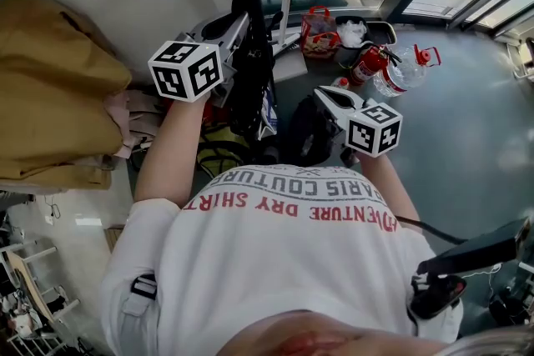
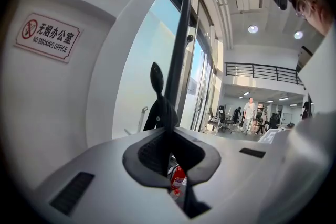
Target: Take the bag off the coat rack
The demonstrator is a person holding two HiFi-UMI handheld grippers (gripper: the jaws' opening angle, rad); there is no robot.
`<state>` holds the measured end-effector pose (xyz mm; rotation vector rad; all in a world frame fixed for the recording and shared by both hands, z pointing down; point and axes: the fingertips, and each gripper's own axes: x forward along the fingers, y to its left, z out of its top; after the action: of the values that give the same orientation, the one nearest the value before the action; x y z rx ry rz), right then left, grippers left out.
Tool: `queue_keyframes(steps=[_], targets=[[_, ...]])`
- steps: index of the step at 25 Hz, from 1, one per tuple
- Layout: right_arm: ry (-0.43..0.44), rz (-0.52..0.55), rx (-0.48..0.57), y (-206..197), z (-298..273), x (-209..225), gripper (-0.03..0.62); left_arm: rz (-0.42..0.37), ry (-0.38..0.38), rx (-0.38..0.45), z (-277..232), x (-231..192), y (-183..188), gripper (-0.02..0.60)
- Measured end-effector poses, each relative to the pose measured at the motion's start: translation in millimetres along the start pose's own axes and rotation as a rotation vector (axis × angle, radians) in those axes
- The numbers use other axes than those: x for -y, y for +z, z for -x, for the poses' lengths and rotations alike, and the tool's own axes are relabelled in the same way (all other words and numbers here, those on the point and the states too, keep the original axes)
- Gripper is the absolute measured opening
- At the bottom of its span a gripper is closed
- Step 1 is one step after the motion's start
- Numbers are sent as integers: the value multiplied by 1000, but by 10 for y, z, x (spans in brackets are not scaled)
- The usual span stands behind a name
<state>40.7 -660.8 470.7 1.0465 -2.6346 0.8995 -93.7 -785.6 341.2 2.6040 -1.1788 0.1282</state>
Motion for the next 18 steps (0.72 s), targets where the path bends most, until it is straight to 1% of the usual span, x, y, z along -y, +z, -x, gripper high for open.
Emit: queue_keyframes(steps=[2,5,9,12,14,16,18], targets=[[-2,1,-3,7,0,7,2,-5,-18,28,53,68,123,15],[-13,-7,1,31,3,24,2,31,-48,68,108,140,355,15],[-27,-18,37,137,44,32,2,43,-59,126,160,182,706,15],[-29,-21,49,182,73,54,2,52,-53,197,281,151,1011,15],[-35,-31,51,180,97,74,2,44,-38,242,421,101,1209,15],[-37,-36,54,205,116,84,2,30,-27,271,555,69,1353,15],[-32,-30,56,240,114,79,2,16,-28,283,654,79,1406,15]])
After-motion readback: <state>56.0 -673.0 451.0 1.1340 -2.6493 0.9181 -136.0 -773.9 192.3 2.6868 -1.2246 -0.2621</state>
